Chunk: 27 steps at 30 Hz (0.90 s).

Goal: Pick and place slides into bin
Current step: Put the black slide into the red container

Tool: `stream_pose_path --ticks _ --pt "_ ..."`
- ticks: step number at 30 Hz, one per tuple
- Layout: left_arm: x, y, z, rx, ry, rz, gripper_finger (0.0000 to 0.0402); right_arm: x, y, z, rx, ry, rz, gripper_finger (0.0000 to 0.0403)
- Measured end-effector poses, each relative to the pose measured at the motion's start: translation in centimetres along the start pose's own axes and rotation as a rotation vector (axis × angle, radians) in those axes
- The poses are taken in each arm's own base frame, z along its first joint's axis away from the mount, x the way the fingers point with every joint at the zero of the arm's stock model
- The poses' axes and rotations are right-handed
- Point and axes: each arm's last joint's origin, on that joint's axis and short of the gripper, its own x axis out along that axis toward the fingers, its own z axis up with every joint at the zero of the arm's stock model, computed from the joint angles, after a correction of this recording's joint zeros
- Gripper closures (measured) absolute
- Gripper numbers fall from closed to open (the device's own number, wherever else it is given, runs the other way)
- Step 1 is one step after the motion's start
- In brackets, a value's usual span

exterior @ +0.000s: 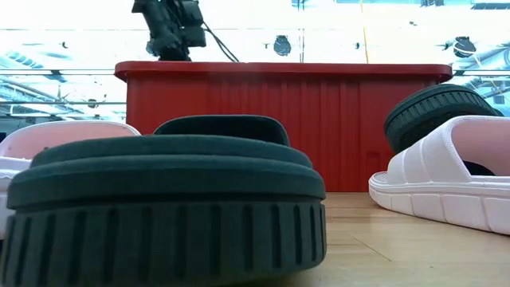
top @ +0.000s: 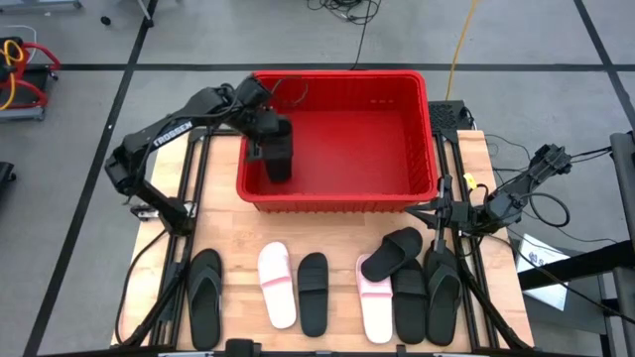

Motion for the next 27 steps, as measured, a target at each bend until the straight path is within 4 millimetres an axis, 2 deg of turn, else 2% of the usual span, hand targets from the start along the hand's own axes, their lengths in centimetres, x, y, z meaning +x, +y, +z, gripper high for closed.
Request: stream_pose_path --ticks 6,17,27 --pt "0.8 0.9 -0.1 -0.013 0.053 0.085 0.0401 0.0 0.0 0.0 0.0 0.0 0.0 0.0403" --pt "3.7 2.3 0.1 -0.021 0.146 0.191 0.0401 0.0 0.0 0.0 0.0 0.001 -0.005 0.0403" --pt "3.7 2.5 0.2 -0.015 0.121 0.186 0.0401 0.0 0.0 0.0 0.0 0.001 -0.005 0.0403"
